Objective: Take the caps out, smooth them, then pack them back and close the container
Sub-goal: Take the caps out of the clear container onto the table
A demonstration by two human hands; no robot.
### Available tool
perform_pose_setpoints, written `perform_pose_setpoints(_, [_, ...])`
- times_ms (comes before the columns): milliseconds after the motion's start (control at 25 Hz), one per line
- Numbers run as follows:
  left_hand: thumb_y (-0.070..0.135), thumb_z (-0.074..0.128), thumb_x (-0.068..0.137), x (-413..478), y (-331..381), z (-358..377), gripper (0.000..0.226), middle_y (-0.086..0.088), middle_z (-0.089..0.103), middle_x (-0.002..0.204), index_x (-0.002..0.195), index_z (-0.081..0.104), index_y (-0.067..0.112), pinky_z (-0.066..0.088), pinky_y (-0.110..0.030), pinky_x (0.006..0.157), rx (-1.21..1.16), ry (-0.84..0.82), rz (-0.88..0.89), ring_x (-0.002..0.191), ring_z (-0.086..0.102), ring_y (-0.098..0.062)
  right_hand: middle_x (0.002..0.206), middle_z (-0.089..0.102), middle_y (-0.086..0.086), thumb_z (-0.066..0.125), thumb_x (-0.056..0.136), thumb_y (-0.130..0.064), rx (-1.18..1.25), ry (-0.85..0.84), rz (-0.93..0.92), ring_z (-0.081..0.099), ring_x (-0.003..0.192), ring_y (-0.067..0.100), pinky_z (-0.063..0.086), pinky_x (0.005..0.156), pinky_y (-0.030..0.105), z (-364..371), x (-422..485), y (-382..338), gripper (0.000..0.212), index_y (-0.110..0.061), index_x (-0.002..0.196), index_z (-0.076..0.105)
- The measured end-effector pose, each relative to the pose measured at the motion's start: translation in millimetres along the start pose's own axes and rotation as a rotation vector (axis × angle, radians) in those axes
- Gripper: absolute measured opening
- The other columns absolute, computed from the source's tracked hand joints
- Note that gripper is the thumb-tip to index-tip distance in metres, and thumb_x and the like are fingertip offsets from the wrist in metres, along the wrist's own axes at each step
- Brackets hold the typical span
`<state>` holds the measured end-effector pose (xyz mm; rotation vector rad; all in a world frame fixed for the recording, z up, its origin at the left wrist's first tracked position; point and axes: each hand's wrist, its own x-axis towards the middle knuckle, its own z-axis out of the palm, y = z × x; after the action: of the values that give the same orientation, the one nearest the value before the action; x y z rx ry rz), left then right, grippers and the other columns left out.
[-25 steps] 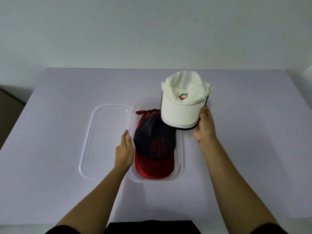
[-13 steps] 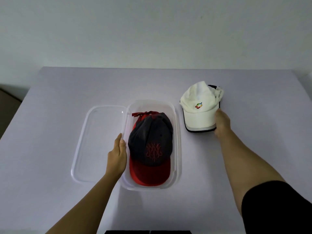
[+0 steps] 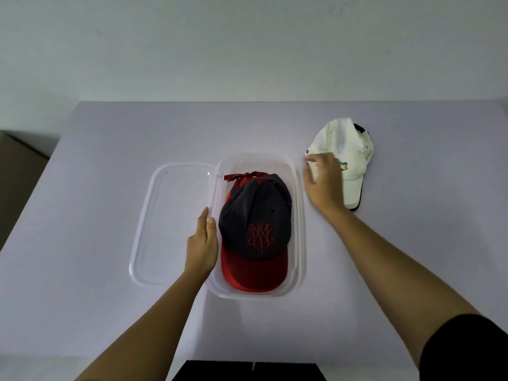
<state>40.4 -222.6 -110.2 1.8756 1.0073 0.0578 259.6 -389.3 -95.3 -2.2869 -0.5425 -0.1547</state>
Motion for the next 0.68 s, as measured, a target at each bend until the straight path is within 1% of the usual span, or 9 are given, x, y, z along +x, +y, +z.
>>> perform_pose_setpoints(80, [0.041, 0.020, 0.101, 1, 0, 0, 0.048, -0.010, 0.051, 0.140, 0.147, 0.024, 0.029, 0.035, -0.038, 0.106, -0.003, -0.007, -0.003, 0.125, 0.051, -0.029, 0.113, 0.063, 0.012, 0.051, 0.090, -0.034, -0.173, -0.282, -0.187, 0.055, 0.106, 0.032, 0.042, 0.093, 0.043, 19, -15, -27, 0.038, -0.007, 0.116, 0.057])
perform_pose_setpoints(160, [0.042, 0.021, 0.101, 2, -2, -1, 0.048, -0.010, 0.051, 0.141, 0.147, 0.024, 0.030, 0.034, -0.039, 0.107, -0.007, -0.004, -0.005, 0.126, 0.050, -0.029, 0.131, 0.054, 0.012, 0.046, 0.090, -0.048, -0.415, -0.525, -0.138, 0.043, 0.126, 0.033, 0.028, 0.108, 0.048, 35, -26, -36, 0.059, -0.008, 0.133, 0.043])
perform_pose_setpoints(200, [0.043, 0.020, 0.101, 2, -2, 0, 0.048, -0.010, 0.050, 0.141, 0.147, 0.024, 0.030, 0.034, -0.039, 0.107, -0.006, -0.004, -0.005, 0.127, 0.049, -0.029, 0.134, 0.052, 0.012, 0.046, 0.091, -0.048, -0.439, -0.558, -0.083, 0.038, 0.131, 0.032, 0.019, 0.112, 0.049, 40, -29, -37, 0.059, -0.010, 0.135, 0.040])
perform_pose_setpoints(280, [0.043, 0.020, 0.101, 2, -2, 0, 0.049, -0.010, 0.050, 0.142, 0.147, 0.024, 0.029, 0.033, -0.040, 0.108, 0.001, -0.005, 0.001, 0.128, 0.049, -0.030, 0.126, 0.058, 0.007, 0.049, 0.093, -0.036, -0.322, -0.463, -0.036, 0.043, 0.127, 0.028, 0.015, 0.114, 0.048, 37, -32, -40, 0.041, -0.016, 0.128, 0.050])
perform_pose_setpoints(360, [0.041, 0.020, 0.101, 0, 2, 0, 0.048, -0.010, 0.051, 0.140, 0.147, 0.024, 0.028, 0.034, -0.040, 0.107, 0.006, -0.001, 0.008, 0.125, 0.050, -0.030, 0.112, 0.066, 0.003, 0.052, 0.093, -0.027, -0.172, -0.334, -0.065, 0.055, 0.111, 0.024, 0.032, 0.107, 0.042, 31, -35, -45, 0.027, -0.015, 0.115, 0.060])
perform_pose_setpoints(440, [0.040, 0.020, 0.102, -3, 5, 0, 0.049, -0.010, 0.050, 0.141, 0.148, 0.025, 0.026, 0.034, -0.039, 0.106, 0.010, 0.005, 0.015, 0.125, 0.049, -0.032, 0.105, 0.066, 0.004, 0.050, 0.094, -0.024, -0.019, -0.354, -0.049, 0.060, 0.097, 0.022, 0.045, 0.089, 0.037, 22, -41, -55, 0.023, -0.011, 0.112, 0.058])
perform_pose_setpoints(560, [0.042, 0.019, 0.101, -2, 4, -1, 0.050, -0.009, 0.044, 0.146, 0.148, 0.024, 0.025, 0.032, -0.041, 0.109, 0.029, 0.001, 0.026, 0.129, 0.046, -0.034, 0.081, 0.059, -0.006, 0.042, 0.098, -0.022, 0.197, -0.344, 0.019, 0.054, 0.068, 0.006, 0.041, 0.063, 0.027, 7, -49, -68, 0.018, -0.010, 0.108, 0.050])
perform_pose_setpoints(600, [0.042, 0.018, 0.101, 0, 1, -1, 0.050, -0.008, 0.044, 0.146, 0.148, 0.024, 0.026, 0.032, -0.042, 0.109, 0.035, 0.003, 0.026, 0.129, 0.047, -0.034, 0.073, 0.053, -0.012, 0.042, 0.098, -0.021, 0.258, -0.279, 0.021, 0.050, 0.060, 0.002, 0.038, 0.059, 0.023, -1, -48, -72, 0.016, -0.010, 0.106, 0.050])
perform_pose_setpoints(680, [0.043, 0.018, 0.101, 4, -4, 0, 0.050, -0.009, 0.045, 0.146, 0.148, 0.025, 0.027, 0.032, -0.042, 0.109, 0.046, 0.006, 0.024, 0.128, 0.048, -0.033, 0.071, 0.049, -0.015, 0.041, 0.097, -0.017, 0.399, -0.098, 0.030, 0.046, 0.059, 0.000, 0.037, 0.059, 0.016, -20, -44, -78, 0.015, -0.009, 0.103, 0.053])
